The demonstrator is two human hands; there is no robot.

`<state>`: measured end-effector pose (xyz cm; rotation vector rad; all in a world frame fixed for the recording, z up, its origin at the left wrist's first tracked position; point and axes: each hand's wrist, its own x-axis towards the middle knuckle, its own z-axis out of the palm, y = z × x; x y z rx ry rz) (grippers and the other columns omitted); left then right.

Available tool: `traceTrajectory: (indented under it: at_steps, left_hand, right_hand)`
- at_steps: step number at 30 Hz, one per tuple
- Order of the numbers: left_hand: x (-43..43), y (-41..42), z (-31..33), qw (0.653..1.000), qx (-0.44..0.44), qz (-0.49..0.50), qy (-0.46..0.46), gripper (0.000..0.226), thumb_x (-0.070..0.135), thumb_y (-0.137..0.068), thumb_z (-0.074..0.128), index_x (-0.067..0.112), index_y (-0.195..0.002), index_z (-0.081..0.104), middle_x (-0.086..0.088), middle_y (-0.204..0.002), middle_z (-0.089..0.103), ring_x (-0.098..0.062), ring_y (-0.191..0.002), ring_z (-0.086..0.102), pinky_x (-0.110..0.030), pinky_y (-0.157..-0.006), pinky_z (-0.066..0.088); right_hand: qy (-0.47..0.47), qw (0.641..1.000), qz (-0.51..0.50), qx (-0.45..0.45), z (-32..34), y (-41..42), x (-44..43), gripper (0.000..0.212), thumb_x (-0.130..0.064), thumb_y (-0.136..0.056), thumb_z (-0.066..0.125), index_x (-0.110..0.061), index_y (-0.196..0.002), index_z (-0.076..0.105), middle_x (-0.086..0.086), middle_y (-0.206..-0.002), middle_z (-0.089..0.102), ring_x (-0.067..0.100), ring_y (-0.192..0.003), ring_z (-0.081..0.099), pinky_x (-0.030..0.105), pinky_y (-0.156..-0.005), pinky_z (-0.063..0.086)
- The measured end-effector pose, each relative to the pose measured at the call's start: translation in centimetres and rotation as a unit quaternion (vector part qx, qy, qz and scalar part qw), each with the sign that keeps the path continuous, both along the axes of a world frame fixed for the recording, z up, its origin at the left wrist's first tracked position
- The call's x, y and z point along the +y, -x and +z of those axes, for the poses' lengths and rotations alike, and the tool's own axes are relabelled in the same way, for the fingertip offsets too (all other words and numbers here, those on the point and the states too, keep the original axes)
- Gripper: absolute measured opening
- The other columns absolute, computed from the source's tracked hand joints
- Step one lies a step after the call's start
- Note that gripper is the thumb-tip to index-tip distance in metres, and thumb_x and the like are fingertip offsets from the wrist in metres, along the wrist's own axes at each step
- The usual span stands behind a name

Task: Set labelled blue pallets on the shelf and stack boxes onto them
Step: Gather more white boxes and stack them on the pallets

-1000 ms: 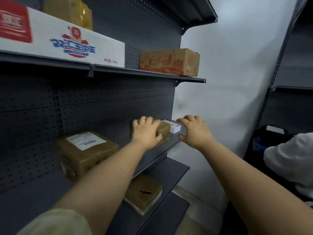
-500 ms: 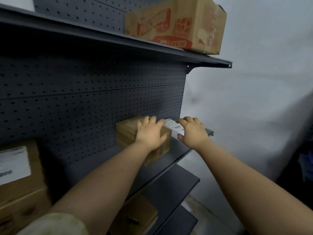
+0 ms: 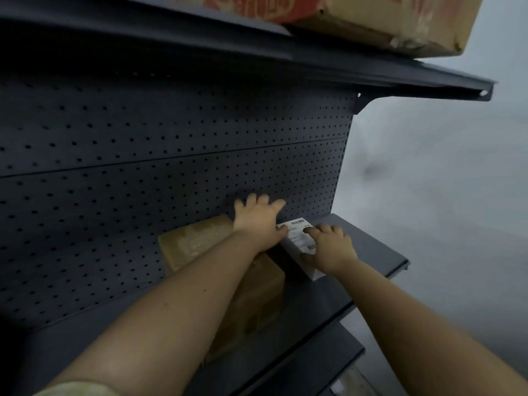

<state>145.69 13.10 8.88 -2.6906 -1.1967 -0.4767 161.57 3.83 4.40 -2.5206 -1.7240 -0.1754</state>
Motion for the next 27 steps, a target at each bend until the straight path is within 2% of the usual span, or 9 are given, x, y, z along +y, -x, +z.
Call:
traceTrajectory:
  at_steps: [5, 10, 13, 15, 20, 24, 27]
  left_hand:
    - [1.1, -1.5, -1.6, 0.999, 0.026, -0.002, 0.03, 0.063, 0.06, -0.085, 0.049, 0.037, -0.143, 0.034, -0.003, -0.141, 0.042, -0.029, -0.131, 0.032, -0.054, -0.103, 0.027]
    - [1.3, -2.5, -1.9, 0.998, 0.033, -0.023, 0.05, 0.061, 0.056, -0.085, 0.052, 0.038, -0.141, 0.036, -0.001, -0.139, 0.043, -0.027, -0.129, 0.033, -0.05, -0.101, 0.028]
    - [1.3, -2.8, -2.0, 0.997, 0.036, -0.03, 0.06, 0.059, 0.053, -0.086, 0.052, 0.039, -0.141, 0.036, -0.001, -0.138, 0.043, -0.026, -0.129, 0.033, -0.051, -0.102, 0.028]
    - [1.2, -2.8, -2.0, 0.997, 0.035, -0.031, 0.061, 0.057, 0.051, -0.087, 0.051, 0.038, -0.141, 0.037, -0.001, -0.138, 0.044, -0.026, -0.129, 0.033, -0.051, -0.103, 0.028]
    - [0.9, -2.2, -1.1, 0.998, -0.006, -0.031, 0.059, 0.051, 0.046, -0.09, 0.05, 0.034, -0.139, 0.043, -0.001, -0.137, 0.047, -0.027, -0.128, 0.035, -0.047, -0.103, 0.029]
    - [0.5, -0.8, 0.8, 0.999, -0.031, -0.013, 0.037, 0.048, 0.043, -0.088, 0.05, 0.033, -0.135, 0.046, -0.001, -0.132, 0.05, -0.028, -0.124, 0.04, -0.048, -0.102, 0.03]
    - [-0.3, 1.5, 2.4, 0.998, -0.056, 0.005, 0.011, 0.046, 0.042, -0.087, 0.051, 0.031, -0.132, 0.049, 0.0, -0.131, 0.051, -0.027, -0.123, 0.042, -0.046, -0.1, 0.032]
  right_hand:
    - [0.025, 0.999, -0.007, 0.035, -1.9, -1.5, 2.1, 0.079, -0.063, -0.083, 0.053, -0.032, -0.149, 0.021, 0.007, -0.149, 0.031, 0.036, -0.13, 0.031, 0.048, -0.106, 0.033]
    - [0.066, 0.994, -0.028, 0.079, -3.7, -2.6, 3.2, 0.082, -0.07, -0.081, 0.048, -0.042, -0.149, 0.012, 0.008, -0.157, 0.016, 0.044, -0.136, 0.023, 0.055, -0.113, 0.021]
    - [0.061, 0.994, -0.038, 0.085, -4.7, -2.6, 3.4, 0.076, -0.064, -0.082, 0.052, -0.047, -0.146, 0.014, 0.008, -0.155, 0.017, 0.044, -0.132, 0.028, 0.055, -0.11, 0.026]
    - [0.026, 0.995, -0.038, 0.083, -4.9, -2.5, 3.2, 0.072, -0.062, -0.083, 0.051, -0.044, -0.144, 0.019, 0.008, -0.152, 0.022, 0.04, -0.128, 0.032, 0.052, -0.106, 0.029]
    - [-0.083, 0.994, -0.032, 0.061, -4.1, -2.2, 2.2, 0.065, -0.06, -0.083, 0.05, -0.038, -0.141, 0.029, 0.007, -0.15, 0.026, 0.036, -0.124, 0.033, 0.048, -0.104, 0.027]
    - [-0.169, 0.984, -0.015, 0.059, -1.3, -1.7, 1.3, 0.064, -0.054, -0.083, 0.054, -0.036, -0.141, 0.034, 0.005, -0.151, 0.026, 0.035, -0.126, 0.031, 0.046, -0.103, 0.026]
    - [-0.24, 0.97, 0.022, 0.037, 0.6, -0.6, 0.2, 0.065, -0.053, -0.076, 0.057, -0.032, -0.136, 0.045, 0.006, -0.147, 0.036, 0.035, -0.122, 0.037, 0.047, -0.098, 0.031]
